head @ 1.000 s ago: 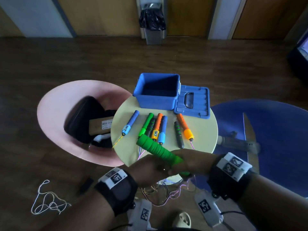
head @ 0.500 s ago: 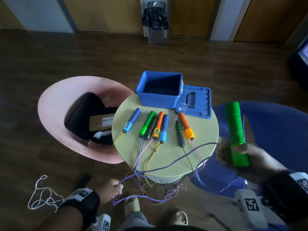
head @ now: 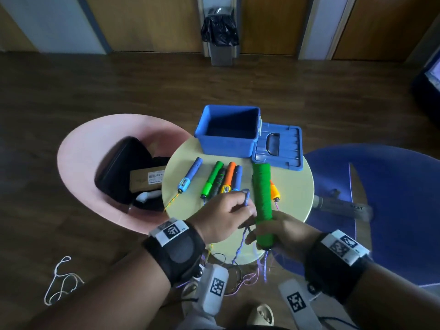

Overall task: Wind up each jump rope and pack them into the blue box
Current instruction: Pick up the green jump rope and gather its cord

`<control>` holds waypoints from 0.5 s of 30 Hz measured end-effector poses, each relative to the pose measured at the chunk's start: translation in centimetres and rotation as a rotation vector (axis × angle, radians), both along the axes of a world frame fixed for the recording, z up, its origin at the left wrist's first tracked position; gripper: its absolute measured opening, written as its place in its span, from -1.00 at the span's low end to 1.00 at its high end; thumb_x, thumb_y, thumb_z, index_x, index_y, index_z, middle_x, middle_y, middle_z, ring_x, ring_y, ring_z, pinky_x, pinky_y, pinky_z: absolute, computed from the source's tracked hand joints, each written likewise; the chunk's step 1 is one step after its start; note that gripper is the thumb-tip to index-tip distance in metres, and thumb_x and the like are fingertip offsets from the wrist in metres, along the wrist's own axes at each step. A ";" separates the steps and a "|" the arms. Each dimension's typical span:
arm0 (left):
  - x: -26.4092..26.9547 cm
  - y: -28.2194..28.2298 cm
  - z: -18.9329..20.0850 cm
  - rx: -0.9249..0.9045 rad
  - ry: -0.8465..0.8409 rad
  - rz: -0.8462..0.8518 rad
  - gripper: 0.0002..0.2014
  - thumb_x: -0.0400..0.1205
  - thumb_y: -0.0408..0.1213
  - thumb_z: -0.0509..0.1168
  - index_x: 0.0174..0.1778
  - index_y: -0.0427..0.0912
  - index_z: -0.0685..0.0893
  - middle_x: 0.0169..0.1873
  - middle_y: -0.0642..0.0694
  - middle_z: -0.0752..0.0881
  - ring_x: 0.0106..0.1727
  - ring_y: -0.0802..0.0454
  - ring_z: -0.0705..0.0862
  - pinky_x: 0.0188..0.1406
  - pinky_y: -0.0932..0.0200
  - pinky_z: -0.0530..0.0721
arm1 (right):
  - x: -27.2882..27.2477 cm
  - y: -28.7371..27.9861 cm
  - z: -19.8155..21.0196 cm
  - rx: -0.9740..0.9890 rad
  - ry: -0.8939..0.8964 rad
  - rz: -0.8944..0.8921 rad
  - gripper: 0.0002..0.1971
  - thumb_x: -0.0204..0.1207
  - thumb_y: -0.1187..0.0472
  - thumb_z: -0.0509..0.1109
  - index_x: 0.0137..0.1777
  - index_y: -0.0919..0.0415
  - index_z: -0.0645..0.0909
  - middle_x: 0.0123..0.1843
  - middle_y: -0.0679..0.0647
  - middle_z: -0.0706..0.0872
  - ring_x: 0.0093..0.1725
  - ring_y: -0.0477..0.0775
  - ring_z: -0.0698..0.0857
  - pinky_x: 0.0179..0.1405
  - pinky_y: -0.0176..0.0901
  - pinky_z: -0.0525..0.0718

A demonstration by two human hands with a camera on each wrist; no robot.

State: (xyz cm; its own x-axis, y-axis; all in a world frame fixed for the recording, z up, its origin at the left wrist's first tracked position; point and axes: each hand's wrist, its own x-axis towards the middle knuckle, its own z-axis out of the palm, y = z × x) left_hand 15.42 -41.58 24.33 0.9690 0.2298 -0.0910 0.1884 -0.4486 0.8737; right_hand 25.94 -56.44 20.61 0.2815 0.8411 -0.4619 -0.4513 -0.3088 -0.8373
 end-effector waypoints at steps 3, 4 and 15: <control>-0.6 0.9 -0.6 -0.114 -0.047 0.137 -0.81 0.55 -0.10 0.33 -0.19 -0.13 0.77 -0.22 -0.13 0.82 -0.15 -0.07 0.76 -0.05 0.13 0.70 | 0.1 -0.4 0.2 0.003 -0.058 0.049 -0.77 0.19 0.31 0.40 -0.12 0.32 0.61 -0.30 0.15 0.64 -0.36 0.07 0.63 -0.43 -0.17 0.43; -1.0 1.4 -0.9 -0.175 -0.070 0.193 -0.77 0.53 -0.11 0.35 -0.17 -0.21 0.77 -0.23 -0.14 0.82 -0.18 -0.07 0.76 -0.09 0.15 0.72 | 0.3 -0.6 0.4 -0.012 -0.082 0.043 -0.78 0.18 0.29 0.41 -0.15 0.30 0.60 -0.34 0.15 0.62 -0.39 0.05 0.62 -0.46 -0.20 0.42; -2.0 -0.2 -6.4 -0.002 0.516 -0.281 -0.77 0.60 -0.07 0.40 0.18 0.13 0.72 -0.23 0.38 0.66 -0.29 0.53 0.60 -0.11 0.40 0.49 | 1.3 2.4 6.7 0.356 0.040 0.028 -0.80 0.12 0.29 0.46 -0.25 0.24 0.55 -0.24 0.23 0.61 -0.31 0.22 0.62 -0.26 -0.03 0.57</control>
State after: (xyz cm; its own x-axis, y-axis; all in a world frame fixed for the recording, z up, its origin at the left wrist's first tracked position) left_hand 13.39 -41.83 17.91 0.8230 -0.0305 -0.5672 0.4634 -0.5415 0.7014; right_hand 27.26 -54.02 27.34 0.2435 0.9585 -0.1484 -0.4810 -0.0136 -0.8766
